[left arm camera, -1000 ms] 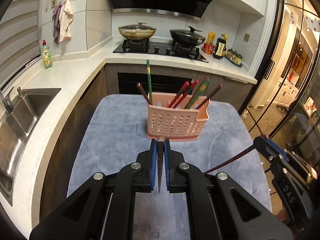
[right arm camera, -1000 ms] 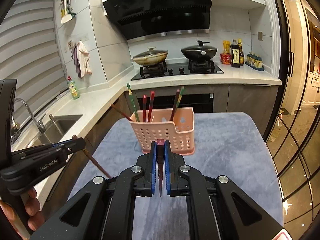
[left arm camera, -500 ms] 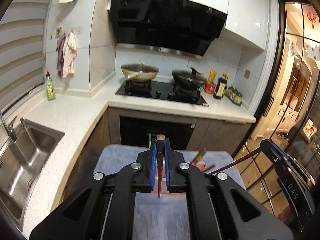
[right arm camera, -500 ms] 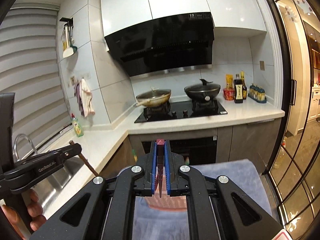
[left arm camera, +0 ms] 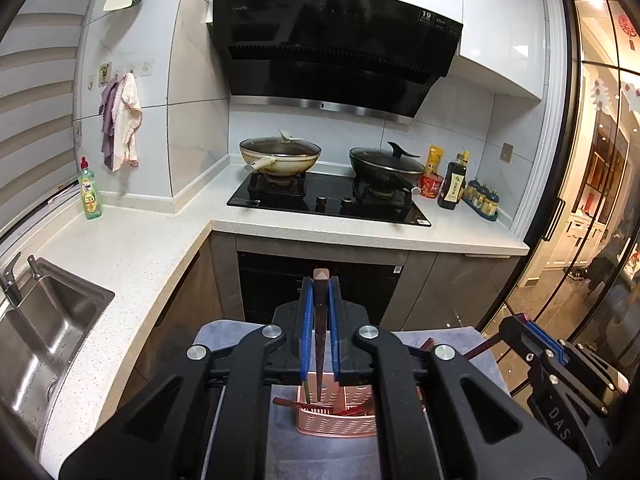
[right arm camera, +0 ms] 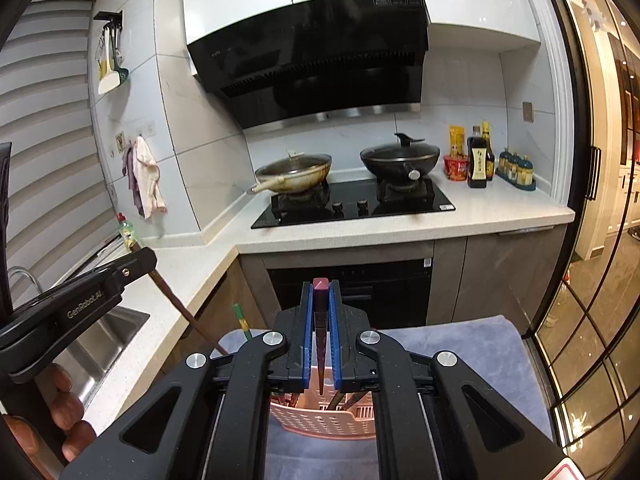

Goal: Organize utensils
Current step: 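Lift the brown and dark red chopsticks and lower them into the pink holder, then open both tools to release the chopsticks into the holder and withdraw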

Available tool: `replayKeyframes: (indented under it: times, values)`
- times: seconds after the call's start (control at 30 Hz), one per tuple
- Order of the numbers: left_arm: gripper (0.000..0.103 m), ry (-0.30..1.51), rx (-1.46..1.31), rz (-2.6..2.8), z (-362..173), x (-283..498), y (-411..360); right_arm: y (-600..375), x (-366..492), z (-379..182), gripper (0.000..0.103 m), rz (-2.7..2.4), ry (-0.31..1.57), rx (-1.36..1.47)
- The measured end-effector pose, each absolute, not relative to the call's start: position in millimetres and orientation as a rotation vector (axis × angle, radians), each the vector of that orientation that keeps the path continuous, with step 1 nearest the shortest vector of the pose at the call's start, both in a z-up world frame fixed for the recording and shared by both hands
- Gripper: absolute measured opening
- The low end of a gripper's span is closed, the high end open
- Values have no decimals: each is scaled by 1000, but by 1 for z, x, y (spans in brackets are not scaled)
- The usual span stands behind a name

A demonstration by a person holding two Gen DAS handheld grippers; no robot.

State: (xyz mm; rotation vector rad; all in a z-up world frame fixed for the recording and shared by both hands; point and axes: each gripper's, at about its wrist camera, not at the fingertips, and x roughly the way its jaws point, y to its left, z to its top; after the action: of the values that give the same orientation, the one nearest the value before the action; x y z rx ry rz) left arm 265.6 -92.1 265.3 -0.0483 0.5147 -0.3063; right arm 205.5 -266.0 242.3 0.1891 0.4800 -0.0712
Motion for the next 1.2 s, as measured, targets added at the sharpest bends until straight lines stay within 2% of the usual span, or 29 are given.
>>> replayKeyframes:
  times: [0.57,0.63,0.7,0.73,0.83,1.0,1.07,1.2]
  values:
    - [8,587,-17,-318,218,290,-109,-267,227,196,9,-63,572,185]
    - [14,589,-16,-310,218,290,-109,-266,222,198,11,-63,564,174]
    - [32,587,-22,-306,218,286,-109,-265,216,202,13,-61,551,170]
    - [34,579,-26,-305,218,283,-109,-265,213,204,14,-59,545,171]
    - [41,564,-10,-297,220,271,-108,-263,196,213,24,-47,516,173]
    - [63,544,15,-279,221,243,-105,-256,168,219,50,-46,496,136]
    - [64,539,29,-273,221,231,-104,-254,155,216,58,-45,505,122]
    - [65,567,36,-266,215,211,-101,-252,135,207,65,-70,521,107]
